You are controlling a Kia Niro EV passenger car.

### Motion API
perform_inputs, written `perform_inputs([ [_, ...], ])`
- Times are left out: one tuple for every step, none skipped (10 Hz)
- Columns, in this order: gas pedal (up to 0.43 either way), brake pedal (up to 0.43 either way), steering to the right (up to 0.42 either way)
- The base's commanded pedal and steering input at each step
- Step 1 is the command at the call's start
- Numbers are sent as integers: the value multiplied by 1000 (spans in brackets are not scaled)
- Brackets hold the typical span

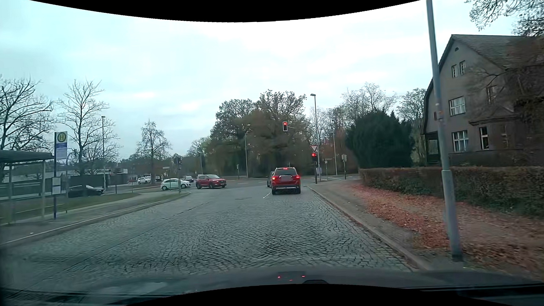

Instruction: Follow the waypoints while adhering to traffic rules and regulations

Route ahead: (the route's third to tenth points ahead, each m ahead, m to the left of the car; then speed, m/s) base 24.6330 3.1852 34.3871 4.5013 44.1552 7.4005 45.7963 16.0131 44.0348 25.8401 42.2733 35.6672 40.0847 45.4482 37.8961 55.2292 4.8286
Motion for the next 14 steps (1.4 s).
perform_inputs([
  [0,61,-3],
  [0,73,-5],
  [0,73,-6],
  [0,61,-7],
  [0,61,-7],
  [0,61,-7],
  [0,61,-6],
  [0,73,-6],
  [0,79,-6],
  [0,98,-6],
  [0,110,-5],
  [0,116,-5],
  [0,110,-3],
  [0,134,-1],
])
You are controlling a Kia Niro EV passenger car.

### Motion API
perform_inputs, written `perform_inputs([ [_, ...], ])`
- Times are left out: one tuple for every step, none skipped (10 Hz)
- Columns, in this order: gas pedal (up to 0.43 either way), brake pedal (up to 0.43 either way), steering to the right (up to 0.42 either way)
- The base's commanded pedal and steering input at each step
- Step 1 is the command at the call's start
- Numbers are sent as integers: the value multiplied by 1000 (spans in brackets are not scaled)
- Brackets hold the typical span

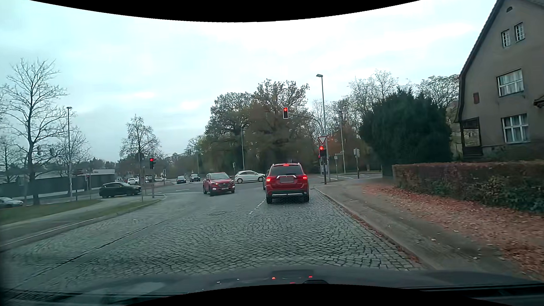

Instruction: Follow the waypoints while adhering to traffic rules and regulations

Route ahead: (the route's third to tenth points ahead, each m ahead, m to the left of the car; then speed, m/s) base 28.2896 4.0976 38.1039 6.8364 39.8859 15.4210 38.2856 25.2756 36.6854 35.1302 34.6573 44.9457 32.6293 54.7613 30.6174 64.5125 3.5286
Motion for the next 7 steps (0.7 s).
perform_inputs([
  [0,134,1],
  [0,122,0],
  [0,128,-4],
  [0,140,-5],
  [0,146,-6],
  [0,146,-6],
  [0,146,-7],
])
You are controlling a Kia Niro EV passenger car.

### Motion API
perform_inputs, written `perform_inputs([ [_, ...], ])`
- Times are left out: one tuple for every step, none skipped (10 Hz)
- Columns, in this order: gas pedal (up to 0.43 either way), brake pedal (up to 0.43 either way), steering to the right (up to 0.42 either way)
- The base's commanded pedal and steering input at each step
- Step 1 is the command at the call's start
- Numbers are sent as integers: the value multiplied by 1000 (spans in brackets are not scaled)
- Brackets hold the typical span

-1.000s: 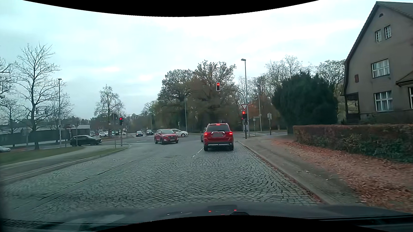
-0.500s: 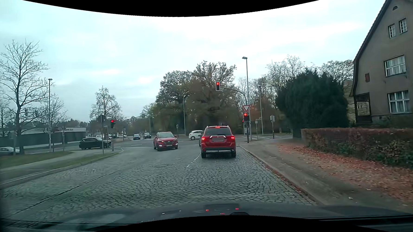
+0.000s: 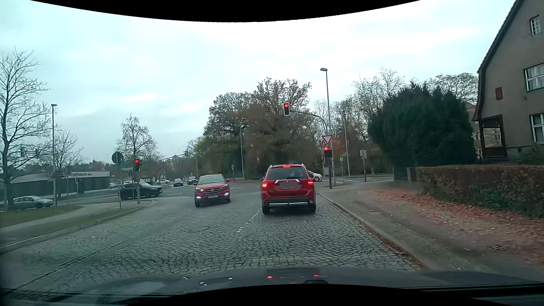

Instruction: Follow the waypoints while adhering to traffic rules and regulations

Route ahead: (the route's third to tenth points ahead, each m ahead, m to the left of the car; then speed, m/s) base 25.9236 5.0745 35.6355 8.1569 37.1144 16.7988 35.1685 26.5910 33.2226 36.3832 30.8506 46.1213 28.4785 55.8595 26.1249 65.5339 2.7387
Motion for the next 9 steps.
perform_inputs([
  [0,146,-6],
  [0,146,-6],
  [0,140,-6],
  [0,140,-6],
  [0,128,-6],
  [0,110,-6],
  [0,85,-6],
  [0,79,-5],
  [0,73,-5],
])
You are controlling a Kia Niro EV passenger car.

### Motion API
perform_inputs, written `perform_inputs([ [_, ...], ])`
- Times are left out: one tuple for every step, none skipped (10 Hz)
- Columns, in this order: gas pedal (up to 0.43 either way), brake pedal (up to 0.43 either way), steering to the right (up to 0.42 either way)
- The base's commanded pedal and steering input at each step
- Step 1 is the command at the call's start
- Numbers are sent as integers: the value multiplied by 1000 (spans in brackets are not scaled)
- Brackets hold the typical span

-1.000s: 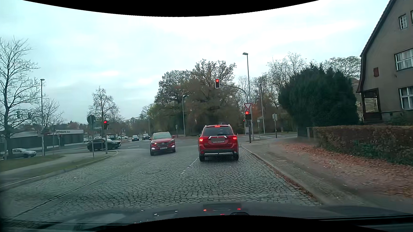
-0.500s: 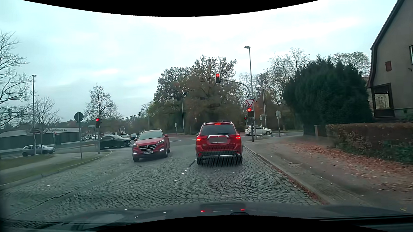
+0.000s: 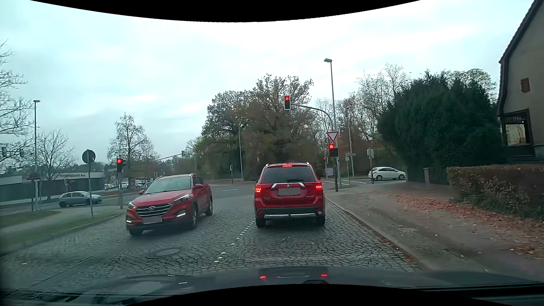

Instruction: Follow the waypoints while adhering to traffic rules and regulations

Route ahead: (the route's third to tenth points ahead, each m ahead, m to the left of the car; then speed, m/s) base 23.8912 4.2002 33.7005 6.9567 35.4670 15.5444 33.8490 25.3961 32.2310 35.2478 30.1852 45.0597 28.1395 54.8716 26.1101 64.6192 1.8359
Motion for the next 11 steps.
perform_inputs([
  [0,79,-5],
  [0,67,-5],
  [0,55,-5],
  [0,55,-5],
  [0,49,-5],
  [0,49,-5],
  [0,49,-5],
  [0,43,-5],
  [0,43,-5],
  [0,43,-5],
  [0,30,-5],
])
